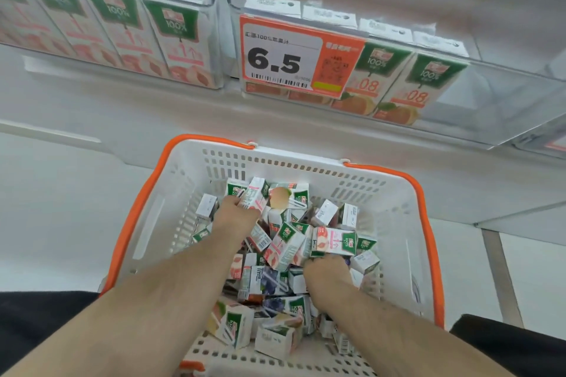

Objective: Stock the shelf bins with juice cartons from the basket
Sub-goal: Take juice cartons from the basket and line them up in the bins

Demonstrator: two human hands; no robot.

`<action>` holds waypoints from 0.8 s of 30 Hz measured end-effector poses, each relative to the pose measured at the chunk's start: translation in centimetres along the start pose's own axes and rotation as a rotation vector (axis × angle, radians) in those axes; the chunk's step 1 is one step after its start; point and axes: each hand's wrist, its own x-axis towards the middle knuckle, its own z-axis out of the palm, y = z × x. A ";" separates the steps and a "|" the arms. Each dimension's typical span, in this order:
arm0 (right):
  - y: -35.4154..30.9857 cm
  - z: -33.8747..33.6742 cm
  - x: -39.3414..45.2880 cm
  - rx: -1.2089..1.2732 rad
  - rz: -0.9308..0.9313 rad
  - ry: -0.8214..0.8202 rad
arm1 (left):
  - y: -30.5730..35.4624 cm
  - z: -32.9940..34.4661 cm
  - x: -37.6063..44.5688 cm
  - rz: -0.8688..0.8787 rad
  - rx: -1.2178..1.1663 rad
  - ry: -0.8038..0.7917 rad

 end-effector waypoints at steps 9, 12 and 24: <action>2.8 -6.5 -5.3 0.460 -0.082 0.079 | 1.6 -6.0 -3.9 0.020 -0.572 -0.193; 5.1 -10.1 -8.4 0.761 -0.087 0.101 | 3.9 -7.5 -6.6 0.083 -0.665 -0.396; 11.9 -14.5 -17.5 1.513 -0.144 0.180 | 10.2 -7.8 -14.5 0.043 -0.944 -0.547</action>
